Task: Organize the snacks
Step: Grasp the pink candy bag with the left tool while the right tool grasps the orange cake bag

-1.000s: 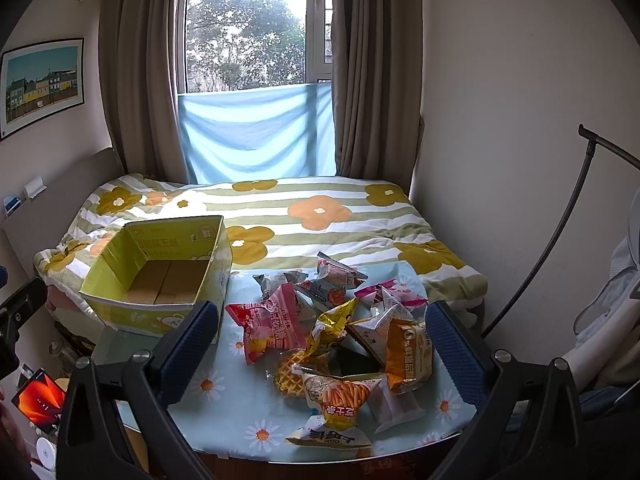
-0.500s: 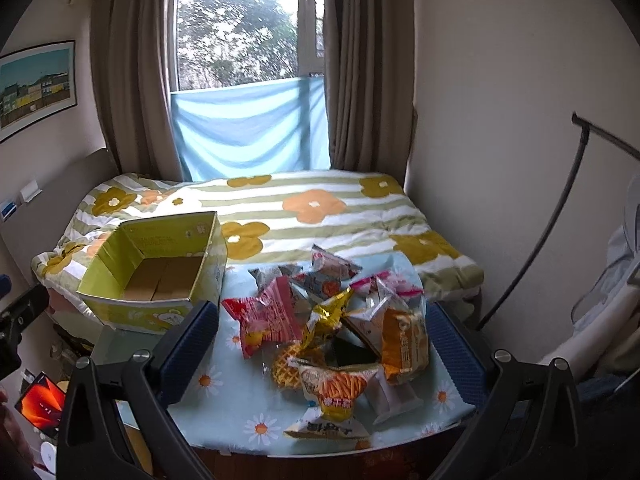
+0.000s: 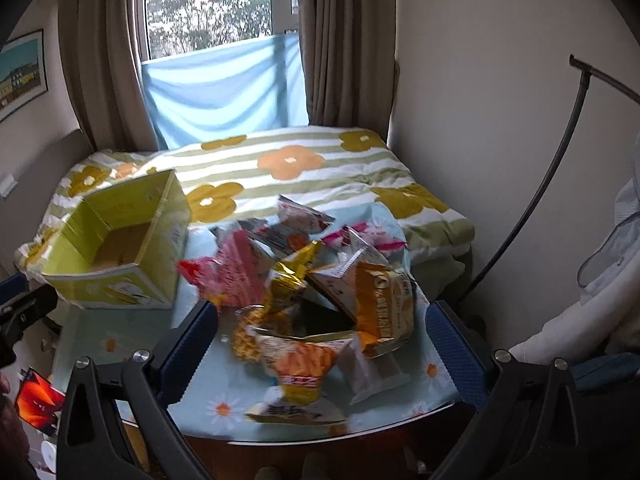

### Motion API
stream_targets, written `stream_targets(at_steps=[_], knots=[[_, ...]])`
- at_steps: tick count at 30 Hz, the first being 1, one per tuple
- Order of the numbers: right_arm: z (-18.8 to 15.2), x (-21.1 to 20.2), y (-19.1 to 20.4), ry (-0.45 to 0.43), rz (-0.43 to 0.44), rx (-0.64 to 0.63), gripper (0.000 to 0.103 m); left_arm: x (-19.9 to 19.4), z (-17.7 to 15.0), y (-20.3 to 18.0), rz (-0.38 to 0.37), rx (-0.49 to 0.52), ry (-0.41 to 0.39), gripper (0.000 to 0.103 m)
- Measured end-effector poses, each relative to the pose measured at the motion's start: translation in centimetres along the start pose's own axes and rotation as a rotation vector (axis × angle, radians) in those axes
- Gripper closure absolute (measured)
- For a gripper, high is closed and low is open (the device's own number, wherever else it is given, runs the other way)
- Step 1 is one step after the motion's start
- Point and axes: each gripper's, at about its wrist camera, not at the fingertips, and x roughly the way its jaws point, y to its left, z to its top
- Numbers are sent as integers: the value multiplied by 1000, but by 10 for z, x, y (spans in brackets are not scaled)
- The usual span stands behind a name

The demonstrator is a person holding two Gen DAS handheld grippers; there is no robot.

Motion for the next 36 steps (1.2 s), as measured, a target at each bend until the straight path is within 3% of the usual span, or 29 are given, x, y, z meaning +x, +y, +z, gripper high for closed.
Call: stream_targets(at_steps=[15, 21, 30, 36], knots=[[-9, 137, -72, 205, 102, 36, 0, 162, 15, -54, 22, -79, 193, 1], [-15, 163, -84, 211, 180, 7, 0, 216, 19, -59, 78, -90, 221, 1], [-16, 191, -96, 241, 237, -18, 1, 261, 20, -57, 139, -108, 261, 0], [-16, 201, -96, 252, 267, -39, 9, 280, 18, -51, 176, -126, 293, 0]])
